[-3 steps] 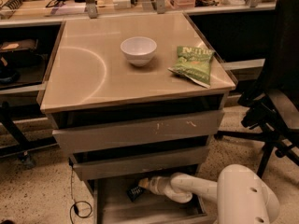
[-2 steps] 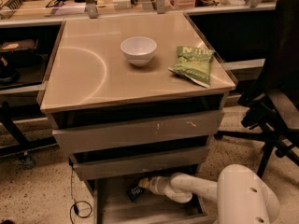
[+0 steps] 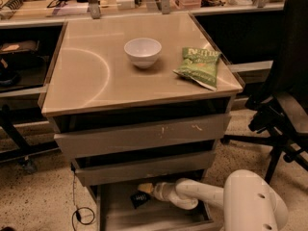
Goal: Place rxbar blueberry into bottom drawer
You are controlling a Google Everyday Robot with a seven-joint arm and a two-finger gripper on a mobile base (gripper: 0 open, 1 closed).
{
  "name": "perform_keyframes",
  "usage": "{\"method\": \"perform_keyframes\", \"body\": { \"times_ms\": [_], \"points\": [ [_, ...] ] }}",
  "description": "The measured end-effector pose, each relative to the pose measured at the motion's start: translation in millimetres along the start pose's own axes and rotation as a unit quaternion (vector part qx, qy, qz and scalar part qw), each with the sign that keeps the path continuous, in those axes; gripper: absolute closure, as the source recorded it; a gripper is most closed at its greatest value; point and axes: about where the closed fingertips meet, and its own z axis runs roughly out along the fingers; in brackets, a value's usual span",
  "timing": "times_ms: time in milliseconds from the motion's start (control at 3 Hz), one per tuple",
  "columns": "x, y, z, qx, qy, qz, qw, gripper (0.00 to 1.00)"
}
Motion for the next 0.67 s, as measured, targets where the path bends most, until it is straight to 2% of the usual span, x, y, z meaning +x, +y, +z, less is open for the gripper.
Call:
{"method": "perform_keyframes", "body": {
  "times_ms": [333,667],
  "points": [
    [0.1,0.1,0.1,0.000,0.000,0.000,1.0000,0.00],
    [0.1,0.1,0.1,0.000,0.000,0.000,1.0000,0.00]
  ]
}}
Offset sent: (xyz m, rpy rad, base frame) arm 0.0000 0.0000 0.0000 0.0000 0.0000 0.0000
